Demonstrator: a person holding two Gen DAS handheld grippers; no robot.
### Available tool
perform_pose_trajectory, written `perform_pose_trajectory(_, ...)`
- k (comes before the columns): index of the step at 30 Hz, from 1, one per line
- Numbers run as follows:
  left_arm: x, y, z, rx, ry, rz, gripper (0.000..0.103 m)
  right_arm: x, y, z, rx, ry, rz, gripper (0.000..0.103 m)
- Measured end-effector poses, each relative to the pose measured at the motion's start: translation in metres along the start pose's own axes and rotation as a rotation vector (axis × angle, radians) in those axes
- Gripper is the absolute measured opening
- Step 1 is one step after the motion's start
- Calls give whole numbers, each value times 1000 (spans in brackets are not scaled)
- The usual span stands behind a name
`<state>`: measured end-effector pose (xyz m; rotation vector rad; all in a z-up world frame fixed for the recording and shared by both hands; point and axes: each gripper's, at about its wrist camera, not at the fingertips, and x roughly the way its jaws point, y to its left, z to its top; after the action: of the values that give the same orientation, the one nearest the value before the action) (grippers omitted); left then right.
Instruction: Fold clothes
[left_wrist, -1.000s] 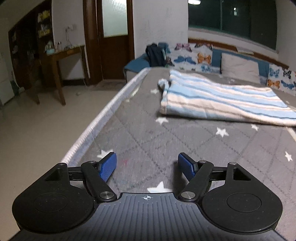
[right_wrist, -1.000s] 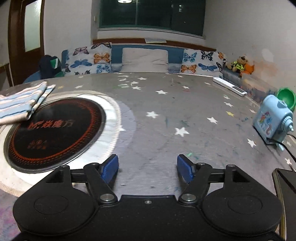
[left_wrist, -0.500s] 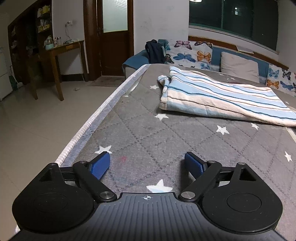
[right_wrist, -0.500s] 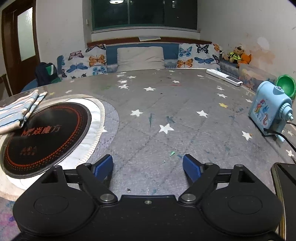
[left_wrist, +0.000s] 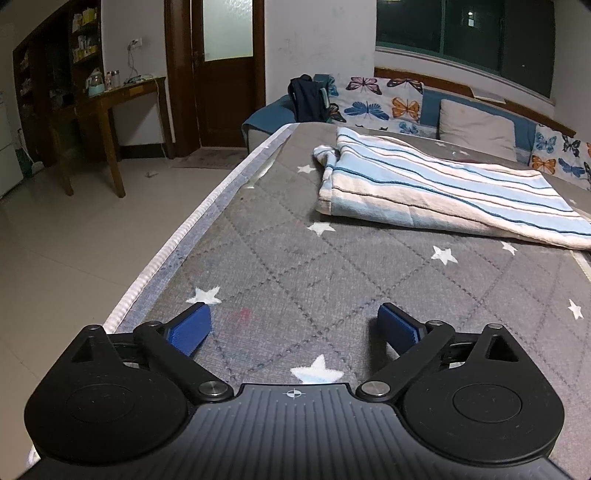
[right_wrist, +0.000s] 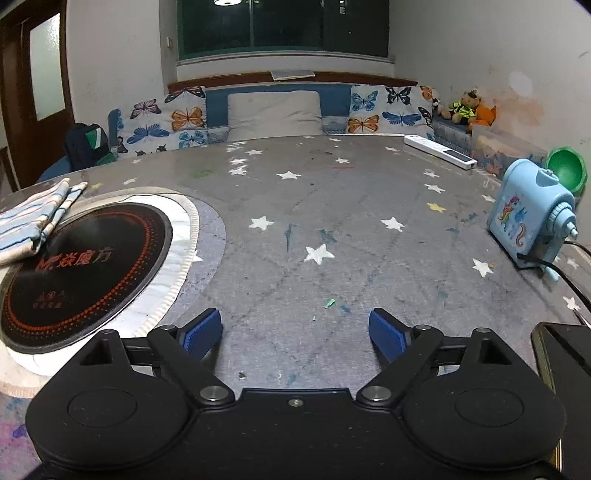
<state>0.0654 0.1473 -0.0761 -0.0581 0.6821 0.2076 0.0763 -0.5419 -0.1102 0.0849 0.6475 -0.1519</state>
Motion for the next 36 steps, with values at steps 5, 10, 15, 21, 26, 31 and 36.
perform_pose_trajectory(5,1,0,0,-2,3,2,101,4,2,0,-14,13,-19,103)
perform_pose_trajectory(10,1,1,0,-3,6,4,102,4,1,-1,-9,14,-14,103)
perform_pose_trajectory(15,3,1,0,0,5,4,103,4,1,-1,-8,15,-14,103)
perform_pose_trajectory(21,3,2,0,-1,5,4,103,4,0,-1,-3,15,-10,103)
perform_pose_trajectory(26,3,2,-1,-1,5,5,103,4,0,-1,-2,15,-9,103)
perform_pose_trajectory(31,3,0,-1,0,4,6,103,4,1,-1,-1,15,-8,103)
perform_pose_trajectory(36,2,1,-1,-4,5,4,103,4,0,-1,1,15,-7,103)
